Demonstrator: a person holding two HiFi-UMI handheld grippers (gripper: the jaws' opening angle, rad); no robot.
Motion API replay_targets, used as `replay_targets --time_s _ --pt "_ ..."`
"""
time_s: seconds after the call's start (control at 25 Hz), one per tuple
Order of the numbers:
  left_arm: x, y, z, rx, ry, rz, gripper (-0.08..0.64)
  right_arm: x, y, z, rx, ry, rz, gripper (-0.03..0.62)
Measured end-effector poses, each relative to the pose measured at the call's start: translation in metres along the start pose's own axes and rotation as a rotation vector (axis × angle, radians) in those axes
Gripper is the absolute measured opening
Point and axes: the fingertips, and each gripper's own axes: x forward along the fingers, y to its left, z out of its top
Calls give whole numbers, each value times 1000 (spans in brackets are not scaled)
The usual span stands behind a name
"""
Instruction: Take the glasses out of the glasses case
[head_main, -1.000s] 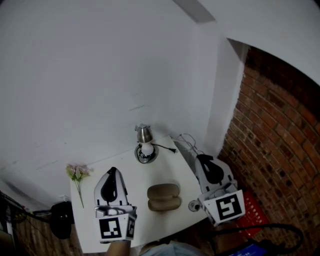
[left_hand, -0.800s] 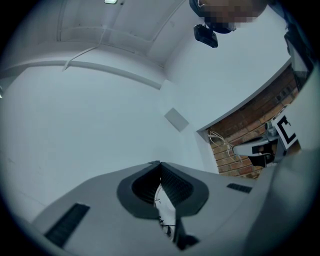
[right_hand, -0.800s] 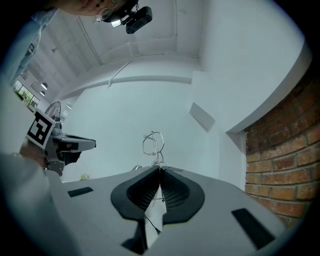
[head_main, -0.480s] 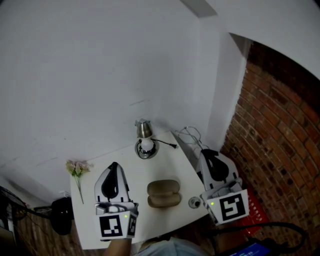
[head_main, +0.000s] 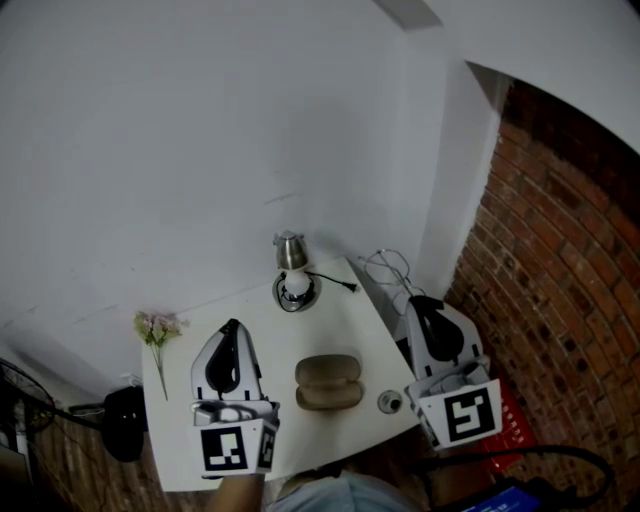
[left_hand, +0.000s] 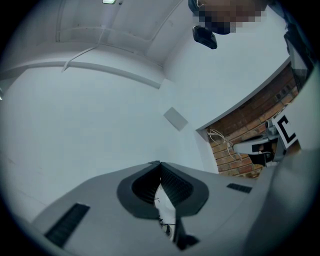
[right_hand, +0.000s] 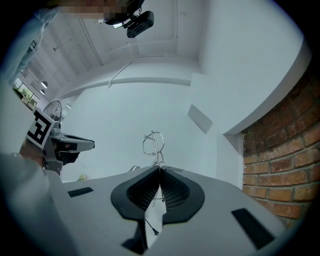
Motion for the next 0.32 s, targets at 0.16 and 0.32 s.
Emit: replay_targets --time_s 0.16,0.32 --pt "-1 -3 0 0 4 1 6 -2 -2 1 -4 -9 1 26" --pt "0 -1 0 6 -1 6 6 0 -2 0 -7 -9 0 26"
